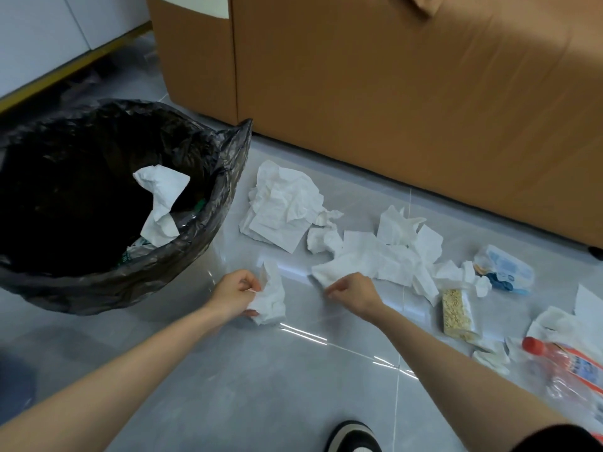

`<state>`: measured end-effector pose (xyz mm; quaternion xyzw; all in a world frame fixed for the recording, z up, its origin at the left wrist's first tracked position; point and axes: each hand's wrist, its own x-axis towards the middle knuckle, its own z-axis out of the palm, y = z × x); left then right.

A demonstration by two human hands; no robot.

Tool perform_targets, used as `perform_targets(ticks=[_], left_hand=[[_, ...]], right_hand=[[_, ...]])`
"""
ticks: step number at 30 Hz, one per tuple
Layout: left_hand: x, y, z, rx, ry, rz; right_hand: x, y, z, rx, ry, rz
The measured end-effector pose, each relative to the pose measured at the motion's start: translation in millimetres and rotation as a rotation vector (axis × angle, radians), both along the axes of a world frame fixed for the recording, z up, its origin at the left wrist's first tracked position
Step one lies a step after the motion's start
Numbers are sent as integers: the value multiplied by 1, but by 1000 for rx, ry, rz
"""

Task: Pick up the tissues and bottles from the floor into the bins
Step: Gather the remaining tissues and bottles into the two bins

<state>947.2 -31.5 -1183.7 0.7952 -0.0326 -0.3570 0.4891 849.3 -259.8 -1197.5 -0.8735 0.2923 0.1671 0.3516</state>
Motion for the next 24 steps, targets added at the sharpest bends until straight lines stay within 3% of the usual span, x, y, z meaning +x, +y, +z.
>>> perform_targets(ticks=[4,6,9,11,14,17,20,24], left_hand=[[-4,17,-7,118,-157,-124],[-6,27,-10,208,-230,-201],[-12,40,-12,362,-419,-394],[-13,48,-19,425,-530,-592],[-18,49,-13,602,-616,-832],[-25,42,-11,661,-879,-907],[-30,39,-19,758,-696,-1020],[-29,40,-20,695,-648,-1006]], right_hand=[[-11,36,9,270,101,205],[-10,43,10,290,84,218],[-5,43,11,95,-100,160],[-4,42,8,-47,-146,238],[-8,47,-2,-126,37,440],[-15,53,-13,-203,89,485],[-16,48,-16,-198,63,451],[-19,43,-19,-170,-4,354]])
